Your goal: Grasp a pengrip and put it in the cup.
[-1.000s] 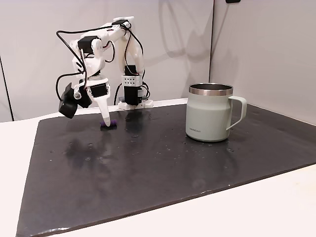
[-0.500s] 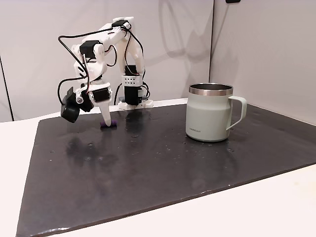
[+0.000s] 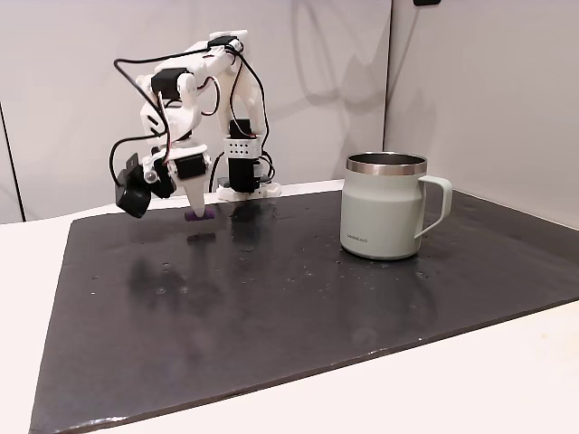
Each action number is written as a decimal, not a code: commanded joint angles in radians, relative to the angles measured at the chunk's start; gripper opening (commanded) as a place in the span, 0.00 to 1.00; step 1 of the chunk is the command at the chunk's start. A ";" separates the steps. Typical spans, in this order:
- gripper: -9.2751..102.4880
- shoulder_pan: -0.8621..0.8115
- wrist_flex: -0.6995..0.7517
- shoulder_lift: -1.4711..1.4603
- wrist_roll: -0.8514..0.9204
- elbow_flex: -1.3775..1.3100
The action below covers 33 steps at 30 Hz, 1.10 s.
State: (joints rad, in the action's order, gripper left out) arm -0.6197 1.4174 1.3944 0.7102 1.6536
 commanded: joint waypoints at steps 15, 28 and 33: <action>0.08 0.074 0.270 0.621 -0.041 -0.156; 0.09 0.334 0.267 0.704 -0.233 -0.357; 0.08 0.506 0.242 0.646 -0.368 -0.417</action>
State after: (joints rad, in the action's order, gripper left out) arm -0.1979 1.6812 2.0617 0.4111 1.3192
